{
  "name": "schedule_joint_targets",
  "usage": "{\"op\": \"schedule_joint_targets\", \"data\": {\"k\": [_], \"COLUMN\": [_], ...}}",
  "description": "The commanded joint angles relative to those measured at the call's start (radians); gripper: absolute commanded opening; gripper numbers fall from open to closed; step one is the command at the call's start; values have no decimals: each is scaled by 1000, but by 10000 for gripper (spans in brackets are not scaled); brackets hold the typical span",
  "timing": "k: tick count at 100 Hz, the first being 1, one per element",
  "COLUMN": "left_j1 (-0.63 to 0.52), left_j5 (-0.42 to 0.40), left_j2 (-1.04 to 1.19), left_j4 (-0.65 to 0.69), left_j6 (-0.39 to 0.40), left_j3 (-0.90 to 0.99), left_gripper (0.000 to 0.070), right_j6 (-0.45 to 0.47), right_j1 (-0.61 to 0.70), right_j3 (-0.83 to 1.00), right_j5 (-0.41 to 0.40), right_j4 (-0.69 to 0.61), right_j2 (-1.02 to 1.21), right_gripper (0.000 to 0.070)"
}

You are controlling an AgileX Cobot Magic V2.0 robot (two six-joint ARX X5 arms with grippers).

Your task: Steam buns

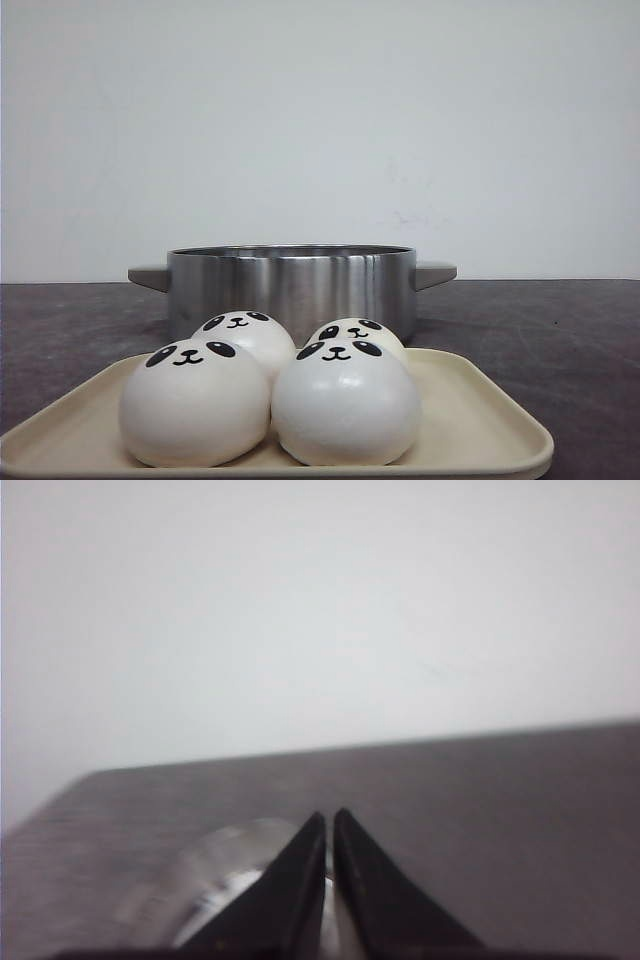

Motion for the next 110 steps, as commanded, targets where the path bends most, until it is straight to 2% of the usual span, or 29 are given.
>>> {"op": "schedule_joint_targets", "data": {"k": [1,6,11,16,19,21,25,28,54,62,68,77,89,100,110], "left_j1": [-8,-14,-17,-21,-23,-24,-27,-28,-28,-32,-48,-85,-135,-162,-188], "left_j5": [8,31,58,72,77,82,92,99,110,109,108,105,105,102,100], "left_j2": [26,41,50,58,59,59,58,56,44,35,28,18,18,18,13], "left_j4": [3,6,3,-14,-30,-41,-65,-85,-209,-230,-232,-232,-235,-247,-248], "left_j6": [82,82,82,81,76,72,72,72,85,112,138,185,195,194,193], "left_j3": [44,53,54,54,54,54,54,54,54,54,54,54,54,54,54], "left_gripper": [54,180,392,583,648,666,670,669,664,657,620,600,596,596,596], "right_j6": [-11,-2,21,34,41,43,48,49,27,-10,-40,-53,-76,-34,34], "right_j1": [-1,-1,-1,-1,0,0,0,0,8,32,58,121,254,409,517], "right_j3": [37,47,48,48,48,48,48,48,67,96,130,196,297,378,423], "right_j5": [-73,-116,-138,-148,-149,-151,-163,-173,-168,-118,-64,10,108,198,205], "right_j4": [2,2,-5,-24,-38,-44,-58,-66,-76,-101,-138,-198,-297,-399,-480], "right_j2": [12,20,21,21,21,21,21,21,60,103,152,244,393,542,681], "right_gripper": [6,9,55,210,346,399,498,527,522,482,482,483,483,483,483]}}
